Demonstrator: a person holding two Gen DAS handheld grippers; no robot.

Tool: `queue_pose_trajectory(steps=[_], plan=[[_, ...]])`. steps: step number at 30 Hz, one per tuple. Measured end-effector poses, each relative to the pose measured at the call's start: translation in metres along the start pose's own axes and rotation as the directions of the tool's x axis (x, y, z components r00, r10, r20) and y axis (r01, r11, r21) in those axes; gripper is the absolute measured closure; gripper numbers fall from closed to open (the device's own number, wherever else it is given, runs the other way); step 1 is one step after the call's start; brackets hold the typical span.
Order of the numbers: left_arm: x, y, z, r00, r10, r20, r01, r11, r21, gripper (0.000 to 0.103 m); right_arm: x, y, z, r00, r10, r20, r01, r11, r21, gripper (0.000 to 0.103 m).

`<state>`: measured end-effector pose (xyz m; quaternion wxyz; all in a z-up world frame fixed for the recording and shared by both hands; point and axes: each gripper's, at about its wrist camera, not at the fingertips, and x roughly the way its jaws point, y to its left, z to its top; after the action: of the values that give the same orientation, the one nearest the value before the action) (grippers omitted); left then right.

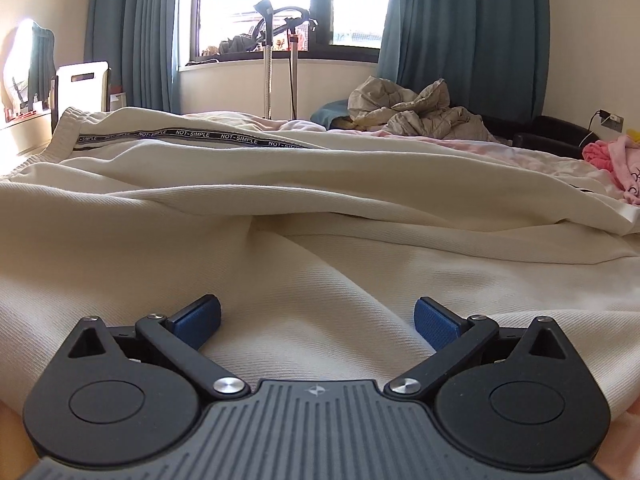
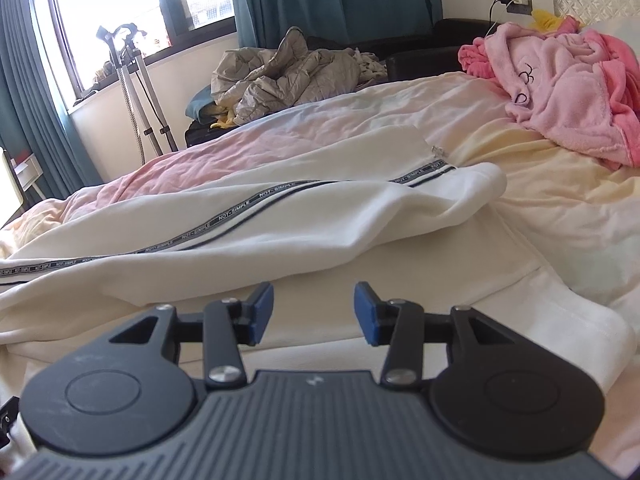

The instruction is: Fold clothes

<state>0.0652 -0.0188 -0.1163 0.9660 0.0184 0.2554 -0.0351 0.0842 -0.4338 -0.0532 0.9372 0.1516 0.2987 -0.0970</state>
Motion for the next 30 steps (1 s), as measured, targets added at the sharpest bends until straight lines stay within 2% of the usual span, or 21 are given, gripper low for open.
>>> queue_pose_trajectory(steps=[13,19,30], plan=[[0.0007,-0.0054,-0.0043,1.000,0.010,0.018,-0.010,1.000,0.020,0.000,0.0015,-0.0056,0.0003,0.998,0.063,0.002,-0.063,0.998,0.021,0.057],[0.0006,-0.0049,-0.0038,1.000,0.010,0.018,-0.011,1.000,0.020,0.000,0.0095,-0.0026,-0.0019,0.998,0.045,-0.035,-0.045,0.999,-0.002,0.057],[0.0012,-0.0039,-0.0029,1.000,0.010,0.018,-0.010,1.000,0.021,0.000,0.0071,-0.0027,-0.0036,0.999,0.026,-0.035,-0.026,0.999,-0.018,0.055]])
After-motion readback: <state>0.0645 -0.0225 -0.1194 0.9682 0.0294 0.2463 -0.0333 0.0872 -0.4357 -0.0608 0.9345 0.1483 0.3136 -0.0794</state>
